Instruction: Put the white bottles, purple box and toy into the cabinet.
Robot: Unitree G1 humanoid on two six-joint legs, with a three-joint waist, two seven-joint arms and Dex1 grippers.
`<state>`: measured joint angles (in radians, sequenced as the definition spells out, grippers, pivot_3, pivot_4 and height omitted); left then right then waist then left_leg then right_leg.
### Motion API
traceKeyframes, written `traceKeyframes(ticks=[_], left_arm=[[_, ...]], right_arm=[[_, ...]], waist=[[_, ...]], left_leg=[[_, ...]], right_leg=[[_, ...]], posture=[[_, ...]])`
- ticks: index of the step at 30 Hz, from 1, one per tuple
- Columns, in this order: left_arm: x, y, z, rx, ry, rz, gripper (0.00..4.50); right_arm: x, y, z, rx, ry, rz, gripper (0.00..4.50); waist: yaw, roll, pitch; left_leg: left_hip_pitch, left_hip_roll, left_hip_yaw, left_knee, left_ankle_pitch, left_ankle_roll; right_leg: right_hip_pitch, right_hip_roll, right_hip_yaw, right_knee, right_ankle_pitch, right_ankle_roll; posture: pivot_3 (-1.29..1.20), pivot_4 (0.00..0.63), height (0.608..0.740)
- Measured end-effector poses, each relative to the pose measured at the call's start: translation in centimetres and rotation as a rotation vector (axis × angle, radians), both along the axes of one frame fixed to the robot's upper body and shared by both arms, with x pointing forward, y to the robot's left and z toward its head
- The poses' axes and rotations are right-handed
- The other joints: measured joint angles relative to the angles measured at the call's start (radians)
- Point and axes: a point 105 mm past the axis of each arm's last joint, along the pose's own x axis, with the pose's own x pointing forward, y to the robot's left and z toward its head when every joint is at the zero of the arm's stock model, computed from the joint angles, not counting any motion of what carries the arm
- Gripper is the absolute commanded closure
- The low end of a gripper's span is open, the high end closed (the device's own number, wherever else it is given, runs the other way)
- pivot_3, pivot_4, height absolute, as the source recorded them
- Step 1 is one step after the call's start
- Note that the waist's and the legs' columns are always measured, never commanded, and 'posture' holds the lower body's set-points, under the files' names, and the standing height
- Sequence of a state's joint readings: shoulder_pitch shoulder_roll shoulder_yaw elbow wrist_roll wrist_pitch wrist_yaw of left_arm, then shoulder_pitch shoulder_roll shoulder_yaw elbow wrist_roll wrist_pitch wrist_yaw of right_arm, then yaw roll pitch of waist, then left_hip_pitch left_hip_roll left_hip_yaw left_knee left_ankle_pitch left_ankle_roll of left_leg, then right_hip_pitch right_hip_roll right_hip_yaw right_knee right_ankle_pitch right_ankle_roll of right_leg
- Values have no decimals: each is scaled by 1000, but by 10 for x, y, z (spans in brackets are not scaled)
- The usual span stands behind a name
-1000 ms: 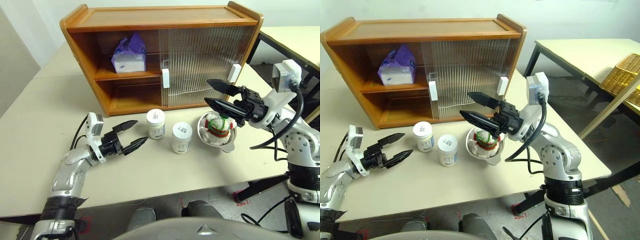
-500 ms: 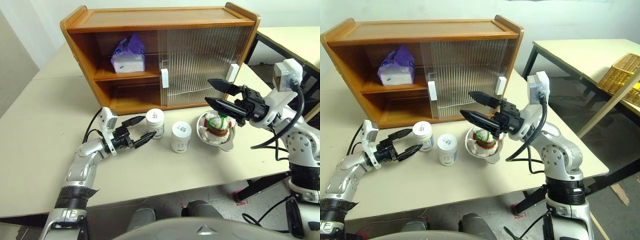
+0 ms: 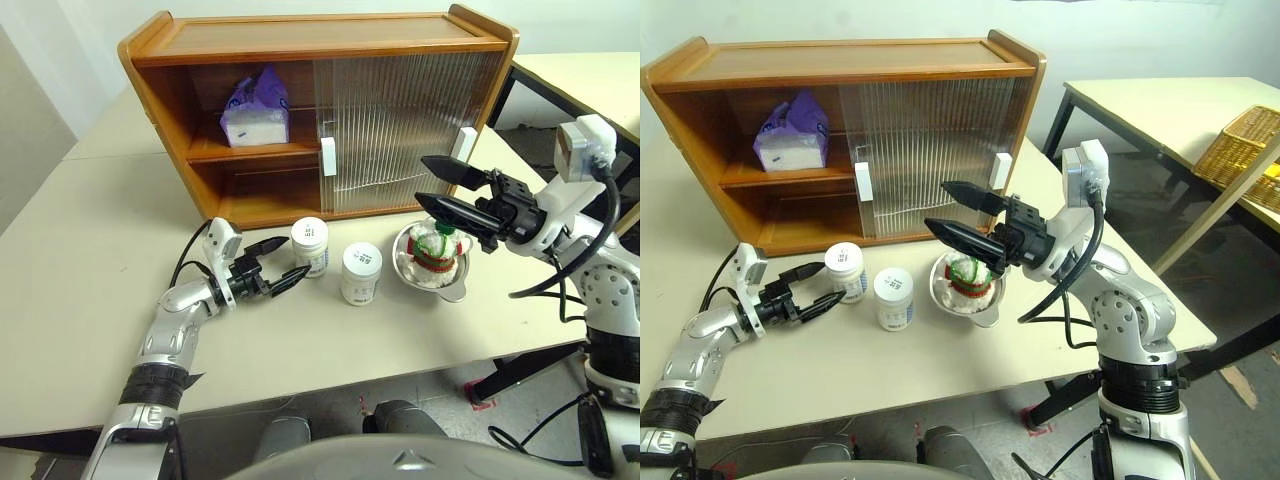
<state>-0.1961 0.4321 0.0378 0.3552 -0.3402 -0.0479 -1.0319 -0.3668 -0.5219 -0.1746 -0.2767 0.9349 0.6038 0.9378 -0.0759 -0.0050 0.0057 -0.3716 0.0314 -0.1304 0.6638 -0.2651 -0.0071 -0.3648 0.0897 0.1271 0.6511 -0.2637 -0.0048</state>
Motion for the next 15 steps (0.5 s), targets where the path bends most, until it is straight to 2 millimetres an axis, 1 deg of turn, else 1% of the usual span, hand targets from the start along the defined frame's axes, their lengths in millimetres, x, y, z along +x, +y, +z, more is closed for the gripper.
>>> traceKeyframes(ticks=[4, 13, 15], left_arm=[[1, -9, 0, -13, -1, -25, 12], [3, -10, 0, -9, -8, -23, 67], [3, -10, -1, -8, -3, -19, 424]], right_arm=[[-2, 0, -1, -2, 2, -2, 0], [-3, 1, -1, -2, 1, -7, 0], [-3, 1, -1, -2, 1, -8, 0]], waist=[[-5, 0, 0], [-13, 0, 0], [-14, 0, 0]], left_leg=[[0, 0, 1, 0, 0, 0], [0, -2, 2, 0, 0, 0], [0, -2, 2, 0, 0, 0]], right_leg=[[0, 0, -1, 0, 0, 2], [0, 0, -2, 0, 0, 4], [0, 0, -2, 0, 0, 4]], posture=[[-164, 3, 740], [-169, 2, 740], [-169, 2, 740]])
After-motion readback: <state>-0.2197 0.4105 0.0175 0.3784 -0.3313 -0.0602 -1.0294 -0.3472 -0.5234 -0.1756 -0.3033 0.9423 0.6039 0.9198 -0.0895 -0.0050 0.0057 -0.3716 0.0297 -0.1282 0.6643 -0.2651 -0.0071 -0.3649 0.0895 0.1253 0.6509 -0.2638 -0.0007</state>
